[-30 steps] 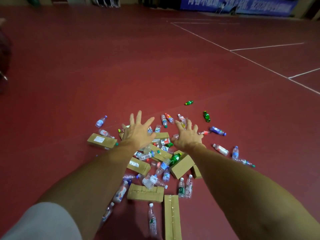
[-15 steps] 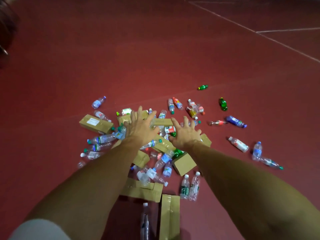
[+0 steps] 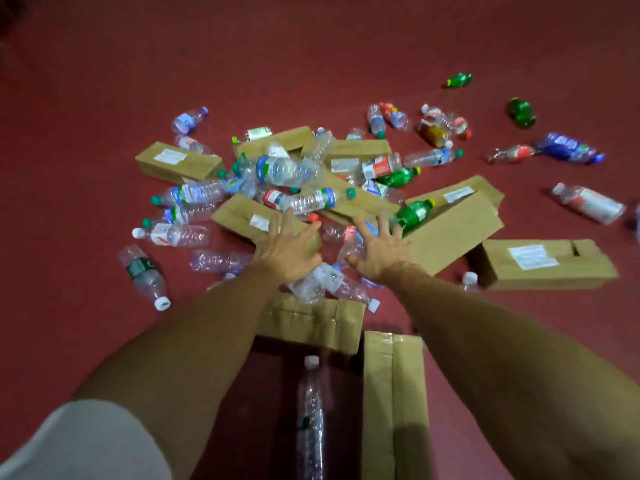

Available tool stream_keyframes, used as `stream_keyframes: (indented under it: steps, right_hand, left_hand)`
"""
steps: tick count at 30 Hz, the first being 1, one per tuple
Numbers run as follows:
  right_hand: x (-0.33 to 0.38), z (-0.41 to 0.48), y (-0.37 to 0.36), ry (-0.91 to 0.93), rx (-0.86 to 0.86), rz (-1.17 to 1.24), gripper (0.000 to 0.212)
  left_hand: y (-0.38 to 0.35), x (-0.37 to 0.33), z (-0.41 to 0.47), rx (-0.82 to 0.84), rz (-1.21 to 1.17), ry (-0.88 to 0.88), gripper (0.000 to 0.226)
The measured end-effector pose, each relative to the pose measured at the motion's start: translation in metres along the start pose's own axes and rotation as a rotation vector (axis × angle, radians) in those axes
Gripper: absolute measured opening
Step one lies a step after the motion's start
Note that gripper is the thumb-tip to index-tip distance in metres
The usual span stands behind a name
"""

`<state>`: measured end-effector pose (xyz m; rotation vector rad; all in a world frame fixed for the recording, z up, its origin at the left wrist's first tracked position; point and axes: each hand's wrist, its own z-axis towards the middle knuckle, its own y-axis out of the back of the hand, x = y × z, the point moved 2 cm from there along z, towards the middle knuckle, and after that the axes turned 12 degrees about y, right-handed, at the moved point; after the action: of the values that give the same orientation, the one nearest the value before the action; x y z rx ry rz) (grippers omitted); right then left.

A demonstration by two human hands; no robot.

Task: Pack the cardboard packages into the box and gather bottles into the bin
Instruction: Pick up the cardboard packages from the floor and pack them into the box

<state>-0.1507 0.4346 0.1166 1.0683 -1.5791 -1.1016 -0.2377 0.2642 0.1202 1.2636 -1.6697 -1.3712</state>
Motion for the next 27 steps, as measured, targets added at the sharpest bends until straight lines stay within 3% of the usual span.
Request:
stream_keyframes:
  steps: [3, 8, 12, 16, 21, 27]
  right_hand:
    - [-0.009, -0.015, -0.064, -0.030, 0.012, 0.044, 0.083]
    - [-0.011, -0.051, -0.125, -0.057, 0.180, 0.066, 0.090]
    - [-0.017, -0.060, -0.140, -0.093, 0.183, 0.074, 0.096]
    - [-0.017, -0.082, -0.154, -0.139, 0.222, 0.052, 0.103]
    - [-0.021, -0.092, -0.166, -0.176, 0.274, 0.015, 0.111]
    - [-0.018, -0.080, -0.167, -0.107, 0.269, 0.042, 0.109]
  left_hand:
    - [-0.057, 0.005, 0.000, 0.029, -0.011, -0.016, 0.073]
    - [-0.129, 0.020, -0.030, -0.016, 0.001, -0.105, 0.080]
    - [-0.149, 0.017, -0.036, 0.056, 0.038, -0.131, 0.082]
    - [-0.168, 0.008, -0.045, 0.046, -0.041, -0.174, 0.084]
    - [-0.178, 0.011, -0.051, 0.030, 0.036, -0.255, 0.089]
    - [-0.181, 0.025, -0.051, 0.159, 0.078, -0.177, 0.098]
